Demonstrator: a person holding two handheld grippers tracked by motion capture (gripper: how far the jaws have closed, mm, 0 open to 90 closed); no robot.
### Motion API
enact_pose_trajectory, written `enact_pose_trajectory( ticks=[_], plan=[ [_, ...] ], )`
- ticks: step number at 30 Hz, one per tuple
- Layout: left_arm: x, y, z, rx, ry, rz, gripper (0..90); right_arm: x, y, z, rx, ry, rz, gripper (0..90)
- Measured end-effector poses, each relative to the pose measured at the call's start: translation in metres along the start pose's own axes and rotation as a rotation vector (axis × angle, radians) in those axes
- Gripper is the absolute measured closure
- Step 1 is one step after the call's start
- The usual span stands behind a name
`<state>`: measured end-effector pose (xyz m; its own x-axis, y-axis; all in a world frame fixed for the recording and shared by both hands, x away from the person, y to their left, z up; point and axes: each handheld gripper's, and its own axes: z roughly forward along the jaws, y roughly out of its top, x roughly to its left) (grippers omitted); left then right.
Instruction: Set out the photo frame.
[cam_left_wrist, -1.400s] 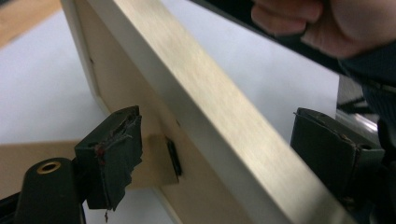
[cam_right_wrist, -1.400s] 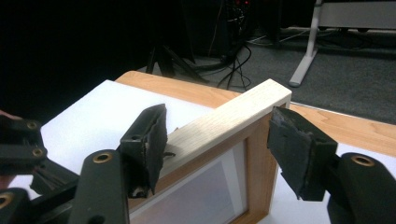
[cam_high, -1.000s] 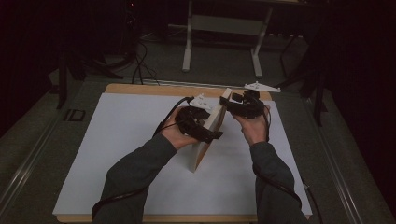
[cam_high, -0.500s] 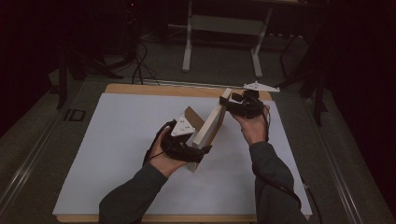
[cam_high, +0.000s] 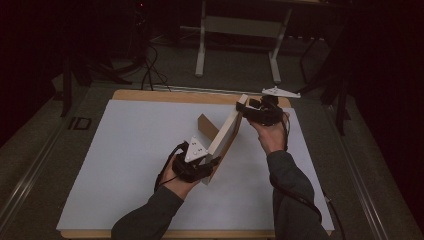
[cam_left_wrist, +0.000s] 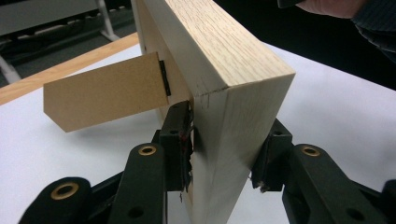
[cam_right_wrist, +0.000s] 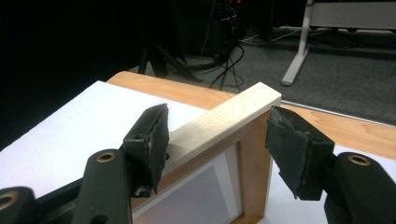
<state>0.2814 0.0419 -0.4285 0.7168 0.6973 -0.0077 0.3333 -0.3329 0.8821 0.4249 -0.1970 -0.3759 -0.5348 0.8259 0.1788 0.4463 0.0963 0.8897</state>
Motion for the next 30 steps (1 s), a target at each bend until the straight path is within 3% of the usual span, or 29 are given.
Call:
enact_pose_trajectory(
  ticks=[9, 11, 17, 21, 30],
  plan=[
    [-0.003, -0.002, -0.001, -0.010, 0.065, -0.020, 68.0, 0.001, 0.003, 0.003, 0.010, -0.002, -0.004, 38.8],
    [-0.001, -0.002, -0.002, -0.004, 0.063, -0.018, 68.8, 0.000, 0.003, 0.002, 0.009, -0.003, -0.009, 38.8],
    [0.009, -0.001, -0.005, 0.010, 0.047, -0.033, 69.4, -0.006, -0.001, -0.005, -0.002, 0.002, -0.007, 39.5],
    [0.019, -0.003, -0.008, 0.012, 0.028, -0.058, 69.6, -0.014, -0.010, -0.005, 0.031, -0.011, -0.018, 41.2],
    [0.038, -0.006, -0.017, 0.026, -0.043, -0.026, 69.9, -0.023, -0.024, -0.004, 0.072, 0.018, -0.063, 48.9]
  ],
)
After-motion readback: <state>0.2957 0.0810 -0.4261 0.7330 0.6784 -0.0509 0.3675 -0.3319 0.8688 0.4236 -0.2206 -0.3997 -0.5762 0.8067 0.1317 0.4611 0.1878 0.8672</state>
